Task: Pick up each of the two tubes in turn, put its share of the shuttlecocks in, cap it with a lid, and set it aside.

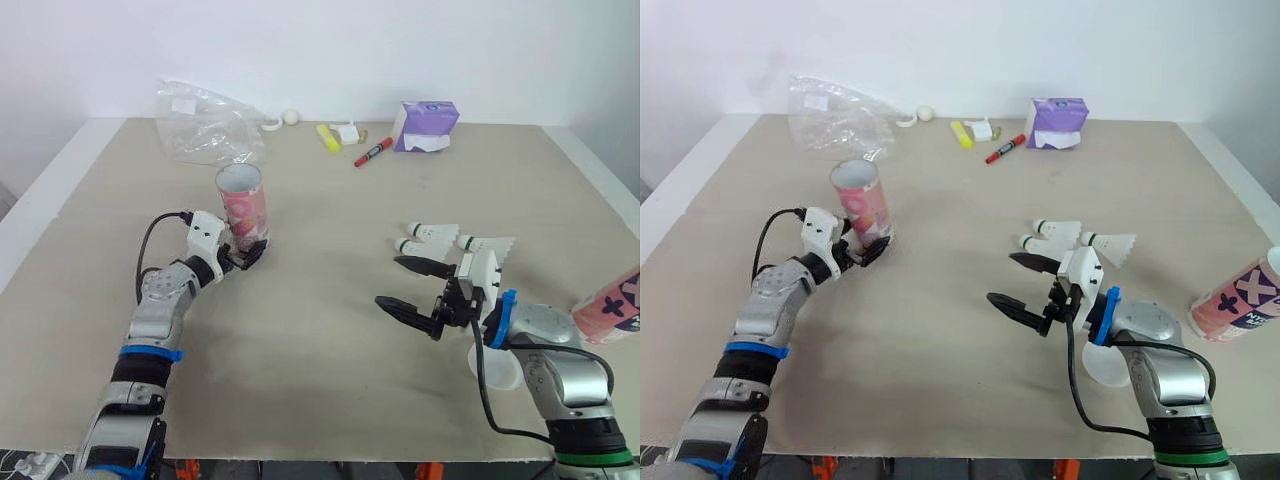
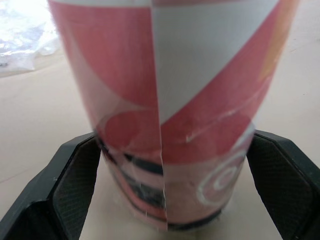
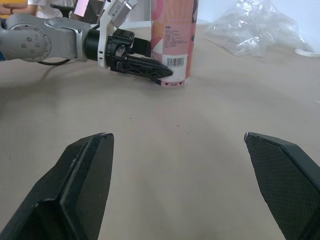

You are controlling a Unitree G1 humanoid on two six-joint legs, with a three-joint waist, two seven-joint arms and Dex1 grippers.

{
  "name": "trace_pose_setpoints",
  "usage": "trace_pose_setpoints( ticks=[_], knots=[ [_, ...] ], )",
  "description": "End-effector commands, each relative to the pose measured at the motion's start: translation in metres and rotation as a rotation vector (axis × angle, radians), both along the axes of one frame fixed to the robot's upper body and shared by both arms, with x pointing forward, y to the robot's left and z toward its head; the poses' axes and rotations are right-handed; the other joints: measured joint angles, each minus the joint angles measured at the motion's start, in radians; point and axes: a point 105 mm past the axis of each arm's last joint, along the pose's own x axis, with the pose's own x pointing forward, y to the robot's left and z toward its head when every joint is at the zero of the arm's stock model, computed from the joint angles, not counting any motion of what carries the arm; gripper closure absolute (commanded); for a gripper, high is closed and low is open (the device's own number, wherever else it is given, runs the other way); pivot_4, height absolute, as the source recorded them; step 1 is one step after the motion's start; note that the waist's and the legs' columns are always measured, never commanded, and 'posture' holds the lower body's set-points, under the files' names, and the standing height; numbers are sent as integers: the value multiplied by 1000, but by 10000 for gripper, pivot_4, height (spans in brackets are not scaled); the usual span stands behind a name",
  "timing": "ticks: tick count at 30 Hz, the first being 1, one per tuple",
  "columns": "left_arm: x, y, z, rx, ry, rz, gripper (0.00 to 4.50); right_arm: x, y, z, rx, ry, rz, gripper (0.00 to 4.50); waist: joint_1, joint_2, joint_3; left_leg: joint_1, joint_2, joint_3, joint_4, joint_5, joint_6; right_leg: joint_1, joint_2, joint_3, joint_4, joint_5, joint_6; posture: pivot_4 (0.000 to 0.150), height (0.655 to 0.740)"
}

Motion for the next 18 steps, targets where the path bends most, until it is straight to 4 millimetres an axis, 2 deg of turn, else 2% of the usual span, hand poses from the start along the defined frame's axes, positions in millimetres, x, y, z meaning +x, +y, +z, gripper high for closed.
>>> trace_pose_setpoints(
  ticks=[1, 13, 18],
  knots=[
    [5, -1, 11, 24, -52, -22, 0, -1, -1, 9, 2, -44, -4, 300, 0, 0, 0, 0, 0, 0, 0, 0, 0, 0, 0, 0, 0, 0, 0, 1500, 7400],
    [22, -6, 16, -34, -44, -61, 0, -7, -7, 9, -10, -43, -23, 300, 0, 0, 0, -1, 0, -1, 0, 0, 0, 0, 0, 0, 0, 0, 0, 1500, 7400],
    [23, -8, 16, -15, -49, -81, 0, -10, -8, 9, -11, -41, -28, 300, 0, 0, 0, -1, 0, -1, 0, 0, 0, 0, 0, 0, 0, 0, 1, 1500, 7400]
  ],
)
